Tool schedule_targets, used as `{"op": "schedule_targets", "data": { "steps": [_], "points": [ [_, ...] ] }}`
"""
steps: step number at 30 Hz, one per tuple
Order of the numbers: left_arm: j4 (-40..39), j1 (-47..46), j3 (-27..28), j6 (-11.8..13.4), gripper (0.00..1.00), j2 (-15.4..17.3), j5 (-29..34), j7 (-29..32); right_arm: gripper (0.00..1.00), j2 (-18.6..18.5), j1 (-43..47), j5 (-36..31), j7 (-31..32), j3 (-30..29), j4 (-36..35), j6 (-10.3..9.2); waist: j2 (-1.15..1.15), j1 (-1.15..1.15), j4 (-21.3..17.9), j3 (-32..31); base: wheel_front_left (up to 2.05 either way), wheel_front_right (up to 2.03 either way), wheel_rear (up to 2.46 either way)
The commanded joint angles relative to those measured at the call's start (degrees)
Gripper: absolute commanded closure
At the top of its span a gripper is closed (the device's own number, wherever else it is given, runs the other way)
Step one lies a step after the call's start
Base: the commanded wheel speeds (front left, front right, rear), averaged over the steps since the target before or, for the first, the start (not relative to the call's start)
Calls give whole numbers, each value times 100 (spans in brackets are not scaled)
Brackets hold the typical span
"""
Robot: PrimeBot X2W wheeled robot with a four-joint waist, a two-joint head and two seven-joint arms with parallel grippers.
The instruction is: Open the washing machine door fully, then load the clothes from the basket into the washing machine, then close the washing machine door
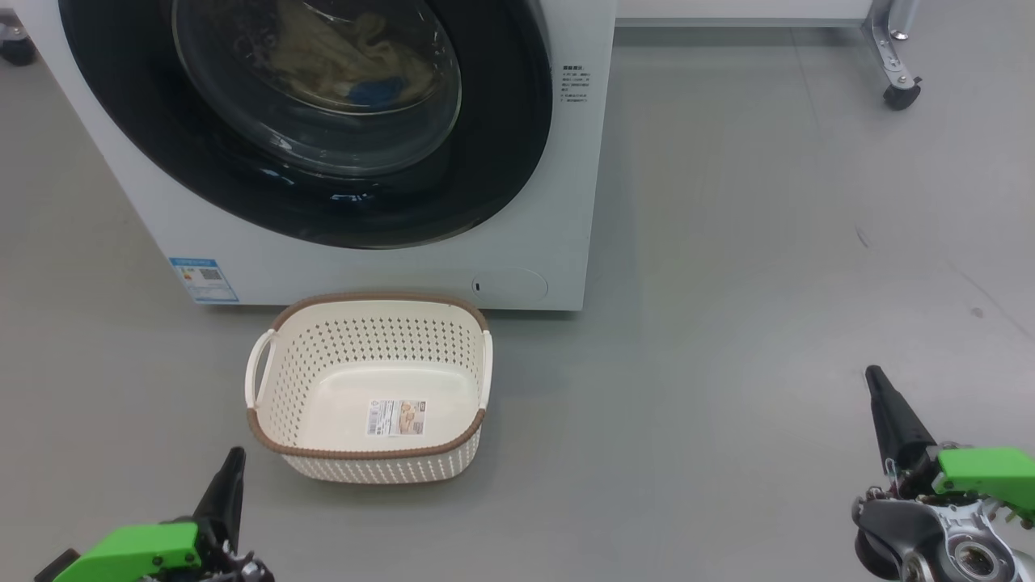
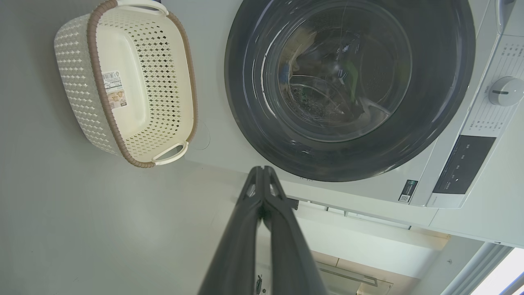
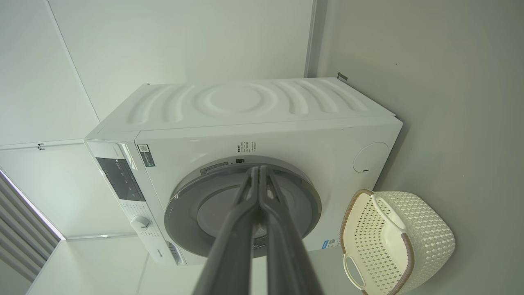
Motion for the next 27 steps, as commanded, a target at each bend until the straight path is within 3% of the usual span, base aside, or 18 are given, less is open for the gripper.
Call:
{"op": "schedule_targets", "data": {
  "steps": [1, 27],
  "points": [
    [-157, -281, 210, -41, 100, 56, 19, 45, 100, -92, -307, -7, 39, 79, -165, 20, 0, 0, 0, 0, 0, 0, 0],
    [-155, -284, 245, -41, 100, 31, 48, 74, 100, -63, -311, -41, 72, 38, -163, 20, 0, 0, 0, 0, 0, 0, 0]
  ]
}}
